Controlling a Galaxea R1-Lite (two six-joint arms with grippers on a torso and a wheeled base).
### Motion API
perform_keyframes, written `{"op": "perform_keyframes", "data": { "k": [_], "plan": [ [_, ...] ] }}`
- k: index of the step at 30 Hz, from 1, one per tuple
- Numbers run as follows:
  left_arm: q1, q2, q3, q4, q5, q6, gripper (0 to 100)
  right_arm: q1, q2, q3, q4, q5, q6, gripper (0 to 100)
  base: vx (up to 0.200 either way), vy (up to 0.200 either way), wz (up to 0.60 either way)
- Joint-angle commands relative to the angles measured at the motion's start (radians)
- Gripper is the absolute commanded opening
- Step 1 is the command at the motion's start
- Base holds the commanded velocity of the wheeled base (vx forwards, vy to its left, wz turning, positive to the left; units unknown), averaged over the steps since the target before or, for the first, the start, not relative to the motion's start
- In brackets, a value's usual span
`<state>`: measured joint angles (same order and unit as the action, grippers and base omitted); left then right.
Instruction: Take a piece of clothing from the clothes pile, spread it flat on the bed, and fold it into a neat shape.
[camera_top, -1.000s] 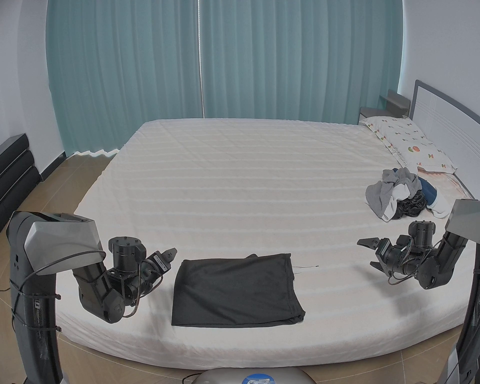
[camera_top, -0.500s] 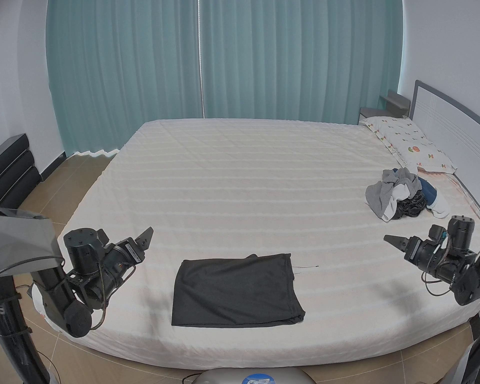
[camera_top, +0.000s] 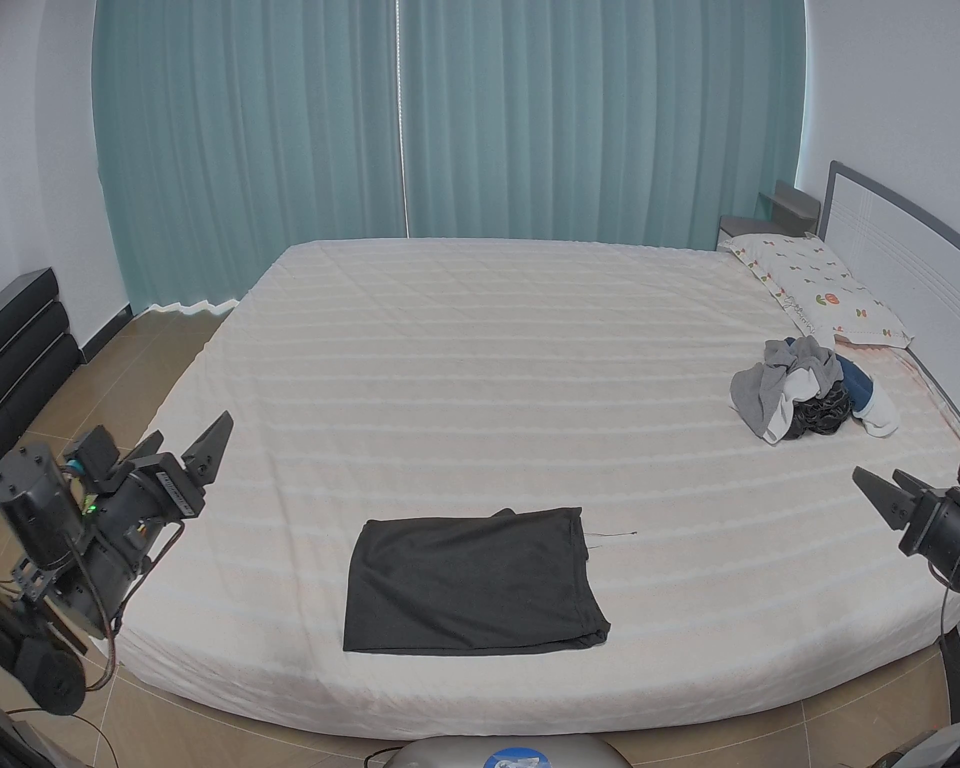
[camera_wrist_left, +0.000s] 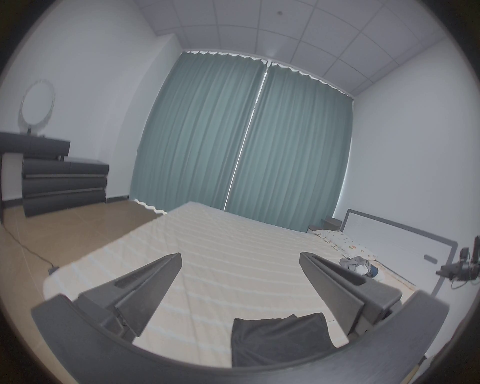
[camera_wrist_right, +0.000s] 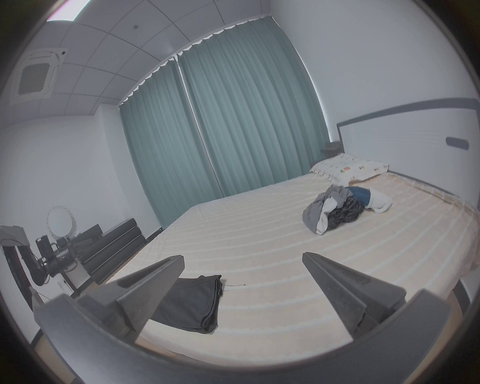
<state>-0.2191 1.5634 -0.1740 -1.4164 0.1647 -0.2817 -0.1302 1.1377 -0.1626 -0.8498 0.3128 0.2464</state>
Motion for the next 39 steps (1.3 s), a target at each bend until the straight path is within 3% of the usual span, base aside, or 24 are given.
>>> {"op": "perform_keyframes", "data": {
  "k": [1, 4, 9, 12, 17, 23, 27, 30, 34, 38, 39],
  "plan": [
    [-0.006, -0.625, 0.056, 0.402, 0.022, 0.2, 100, -0.037, -0.516, -0.066, 0.402, 0.006, -0.082, 100, 0.0, 0.0, 0.0],
    [-0.005, -0.846, -0.048, 0.735, 0.024, 0.231, 100, -0.002, -0.596, -0.129, 0.564, 0.006, -0.113, 100, 0.0, 0.0, 0.0],
    [-0.002, -1.16, -0.32, 1.432, 0.016, 0.245, 100, 0.138, -0.753, -0.233, 0.819, 0.005, -0.188, 100, 0.0, 0.0, 0.0],
    [-0.003, -1.247, -0.42, 1.691, 0.012, 0.249, 100, 0.179, -0.843, -0.259, 0.977, 0.0, -0.21, 100, 0.0, 0.0, 0.0],
    [0.026, -1.321, -0.418, 1.74, 0.022, 0.249, 100, 0.185, -0.986, -0.256, 1.091, 0.002, -0.226, 100, 0.0, 0.0, 0.0],
    [0.159, -1.362, -0.417, 1.835, 0.01, 0.251, 100, 0.201, -1.049, -0.256, 1.111, -0.001, -0.231, 100, 0.0, 0.0, 0.0],
    [0.181, -1.45, -0.378, 1.87, -0.067, 0.3, 100, 0.136, -1.135, -0.18, 1.114, 0.002, -0.256, 100, 0.0, 0.0, 0.0],
    [0.21, -1.528, -0.311, 1.867, -0.082, 0.374, 100, 0.133, -1.138, -0.107, 1.083, -0.023, -0.355, 100, 0.0, 0.0, 0.0],
    [0.218, -1.548, -0.271, 1.852, -0.076, 0.423, 100, 0.133, -1.138, -0.077, 1.054, -0.107, -0.348, 100, 0.0, 0.0, 0.0],
    [0.218, -1.548, -0.249, 1.806, -0.077, 0.42, 100, 0.133, -1.138, 0.011, 0.92, -0.159, -0.351, 100, 0.0, 0.0, 0.0],
    [0.218, -1.548, -0.214, 1.772, -0.08, 0.421, 100, 0.133, -1.138, 0.097, 0.775, -0.178, -0.366, 100, 0.0, 0.0, 0.0]
  ]
}}
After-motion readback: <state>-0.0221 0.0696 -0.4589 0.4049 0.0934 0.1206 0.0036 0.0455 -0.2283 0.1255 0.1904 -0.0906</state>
